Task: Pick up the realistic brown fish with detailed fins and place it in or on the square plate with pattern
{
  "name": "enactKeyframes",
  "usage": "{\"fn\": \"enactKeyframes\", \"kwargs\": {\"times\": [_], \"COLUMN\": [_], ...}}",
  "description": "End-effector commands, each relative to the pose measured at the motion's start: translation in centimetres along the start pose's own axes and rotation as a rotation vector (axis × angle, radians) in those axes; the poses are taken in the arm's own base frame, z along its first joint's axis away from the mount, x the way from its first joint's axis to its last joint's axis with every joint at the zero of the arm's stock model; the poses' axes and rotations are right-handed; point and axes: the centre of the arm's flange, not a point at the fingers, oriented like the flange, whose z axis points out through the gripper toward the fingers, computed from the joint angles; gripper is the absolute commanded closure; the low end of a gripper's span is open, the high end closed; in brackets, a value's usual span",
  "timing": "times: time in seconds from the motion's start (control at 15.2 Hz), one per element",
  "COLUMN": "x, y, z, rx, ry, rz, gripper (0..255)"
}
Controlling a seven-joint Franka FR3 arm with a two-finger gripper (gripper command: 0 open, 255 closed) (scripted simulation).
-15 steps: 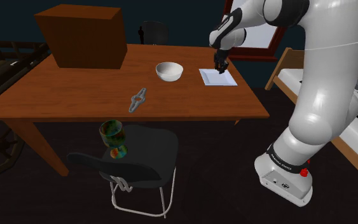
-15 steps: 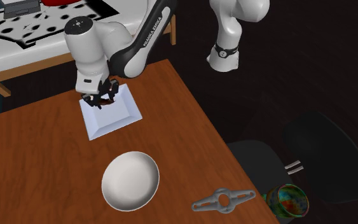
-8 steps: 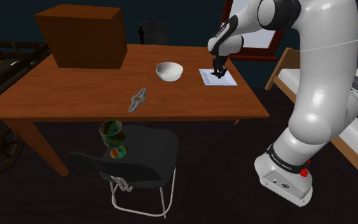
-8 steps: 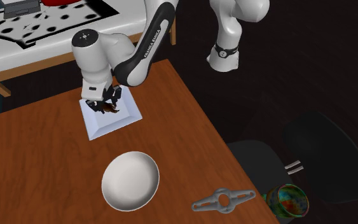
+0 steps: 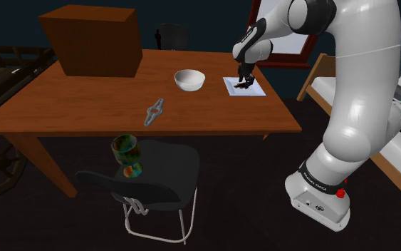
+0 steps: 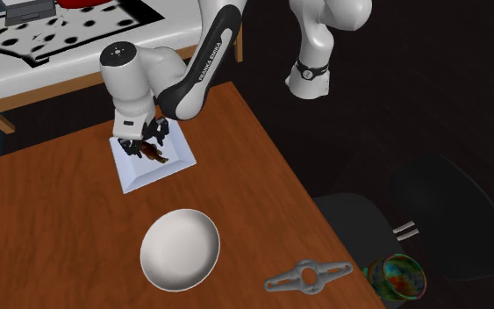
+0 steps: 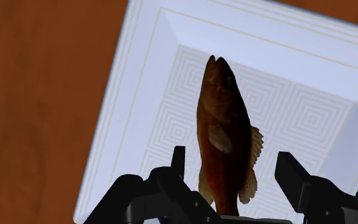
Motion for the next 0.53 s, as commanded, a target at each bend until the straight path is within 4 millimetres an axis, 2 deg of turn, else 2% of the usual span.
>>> {"fn": "enactKeyframes", "kwargs": {"times": [0.0,0.26,0.46], "x": [0.0,0.0,0.0], "y": [0.0,0.0,0.0], "z": [0.0,0.0,-4.0], "rx": [0.0,0.0,0.0], "ry": [0.0,0.0,0.0], "rz": [0.0,0.0,0.0], "gripper": [0,0,0]}}
